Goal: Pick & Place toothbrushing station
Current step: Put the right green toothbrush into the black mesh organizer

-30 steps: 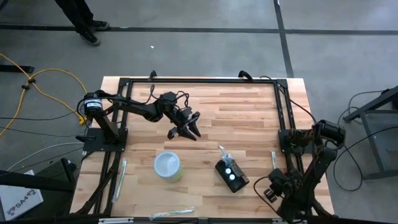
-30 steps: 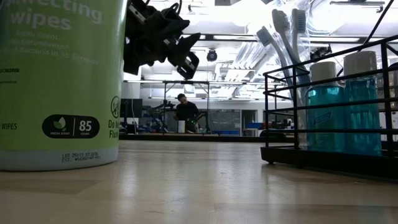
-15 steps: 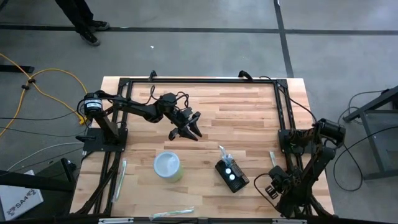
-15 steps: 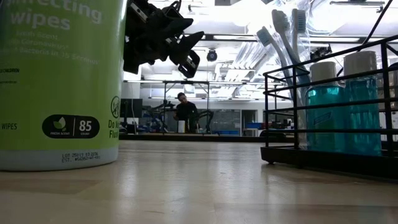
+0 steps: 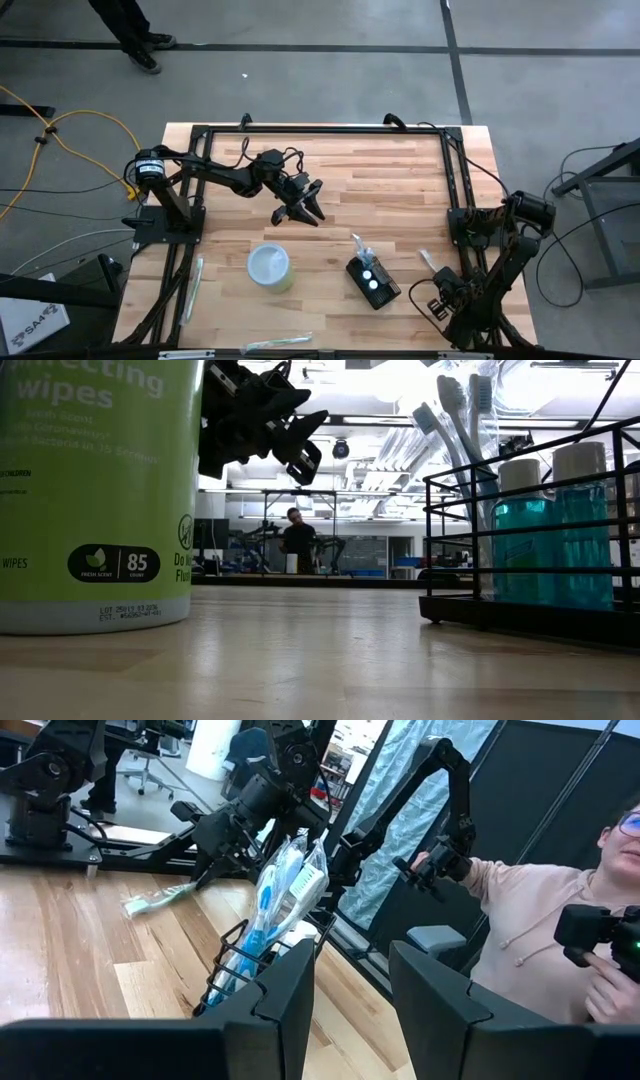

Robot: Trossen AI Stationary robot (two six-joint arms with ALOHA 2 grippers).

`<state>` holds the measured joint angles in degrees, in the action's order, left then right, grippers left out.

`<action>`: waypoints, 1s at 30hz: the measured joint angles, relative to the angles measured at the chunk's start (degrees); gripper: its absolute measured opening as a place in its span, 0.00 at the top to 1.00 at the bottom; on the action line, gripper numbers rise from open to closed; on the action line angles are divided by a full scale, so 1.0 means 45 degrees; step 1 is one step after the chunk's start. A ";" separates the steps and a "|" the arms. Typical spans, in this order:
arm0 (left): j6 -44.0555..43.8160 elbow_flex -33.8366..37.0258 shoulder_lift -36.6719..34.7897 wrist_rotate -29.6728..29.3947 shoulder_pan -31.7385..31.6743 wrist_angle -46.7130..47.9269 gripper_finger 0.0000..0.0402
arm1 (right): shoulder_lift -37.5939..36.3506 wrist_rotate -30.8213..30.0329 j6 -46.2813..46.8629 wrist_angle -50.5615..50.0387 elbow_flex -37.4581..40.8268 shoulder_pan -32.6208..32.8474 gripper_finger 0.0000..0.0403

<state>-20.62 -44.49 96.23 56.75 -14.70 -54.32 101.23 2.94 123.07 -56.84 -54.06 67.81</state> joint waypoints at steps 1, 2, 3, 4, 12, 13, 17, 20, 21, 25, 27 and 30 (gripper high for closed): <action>0.0005 0.0000 0.0000 0.0000 0.0000 0.0000 0.68 | 0.0000 0.0000 0.0005 0.0001 0.0000 -0.0003 0.95; 0.0005 0.0000 0.0000 0.0000 0.0000 0.0005 0.68 | 0.0000 -0.0004 0.0005 0.0000 0.0000 -0.0005 0.95; 0.0005 0.0000 0.0000 0.0002 0.0000 0.0003 0.68 | -0.0001 -0.0011 0.0010 0.0000 0.0000 -0.0005 0.96; 0.0005 0.0000 0.0000 0.0005 0.0000 0.0000 0.68 | -0.0005 -0.0022 0.0016 -0.0005 -0.0005 -0.0009 0.97; 0.0005 0.0000 0.0000 0.0005 -0.0004 0.0005 0.68 | -0.0079 -0.0304 0.0172 -0.0084 -0.0015 -0.0010 0.98; 0.0005 0.0000 0.0000 0.0006 -0.0002 0.0005 0.68 | -0.0147 -0.0435 0.0340 -0.0143 -0.0015 -0.0005 0.98; 0.0005 0.0000 0.0000 0.0010 -0.0005 0.0005 0.68 | -0.0597 -0.1218 0.0946 -0.0272 -0.0019 0.0019 0.98; 0.0005 0.0000 0.0000 0.0010 -0.0005 0.0005 0.68 | -0.0859 -0.1604 0.1228 -0.0352 -0.0024 0.0026 0.98; 0.0005 0.0000 0.0000 0.0010 -0.0003 0.0005 0.68 | -0.0951 -0.1686 0.1275 -0.0355 -0.0024 0.0024 0.98; 0.0005 0.0000 0.0000 0.0010 -0.0005 0.0005 0.68 | -0.1240 -0.2241 0.1307 -0.0407 -0.0047 0.0024 0.98; 0.0005 0.0000 0.0000 0.0010 -0.0005 0.0005 0.68 | -0.1419 -0.3058 0.1321 -0.0253 -0.0097 -0.0032 0.98; 0.0005 0.0000 0.0000 0.0006 -0.0005 0.0005 0.68 | -0.1625 -0.4206 0.1277 -0.0323 -0.0094 -0.0049 0.98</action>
<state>-20.60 -44.49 96.23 56.78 -14.72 -54.30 93.92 -15.99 128.81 -58.29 -54.48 67.59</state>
